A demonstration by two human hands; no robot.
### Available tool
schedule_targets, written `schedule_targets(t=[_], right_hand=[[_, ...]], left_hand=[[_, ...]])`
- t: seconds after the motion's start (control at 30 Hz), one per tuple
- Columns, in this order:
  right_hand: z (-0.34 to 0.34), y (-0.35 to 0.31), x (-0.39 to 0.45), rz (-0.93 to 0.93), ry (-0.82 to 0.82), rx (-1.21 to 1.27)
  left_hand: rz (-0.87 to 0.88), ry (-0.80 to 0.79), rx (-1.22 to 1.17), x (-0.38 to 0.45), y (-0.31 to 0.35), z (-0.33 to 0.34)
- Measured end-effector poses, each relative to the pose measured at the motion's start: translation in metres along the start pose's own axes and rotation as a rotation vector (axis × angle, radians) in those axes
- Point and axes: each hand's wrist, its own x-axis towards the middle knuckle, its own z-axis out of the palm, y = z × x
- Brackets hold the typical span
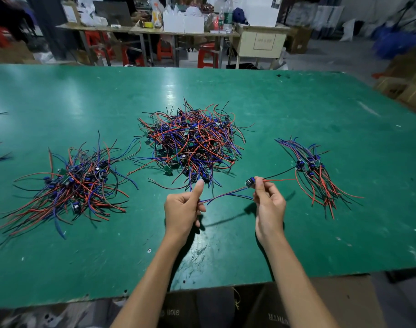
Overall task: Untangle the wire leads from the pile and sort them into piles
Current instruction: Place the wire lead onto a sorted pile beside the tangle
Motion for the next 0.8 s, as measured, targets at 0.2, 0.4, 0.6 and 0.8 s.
schedule_targets(t=[0.2,0.4,0.6,0.8], right_hand=[[0.000,0.002,-0.001,-0.036,-0.090,-0.112],[0.006,0.005,-0.001,-0.064,-0.264,-0.268],[0.006,0.003,-0.007,-0.119,-0.336,-0.270],[0.003,0.006,-0.005,-0.150,-0.279,-0.390]], left_hand=[[0.187,0.173,0.200,0.001,-0.001,-0.004],[0.643,0.222,0.621,0.012,0.034,-0.010],[0.198,-0.516,0.429,0.009,0.022,0.022],[0.006,-0.481,0.080,0.005,0.004,0.032]])
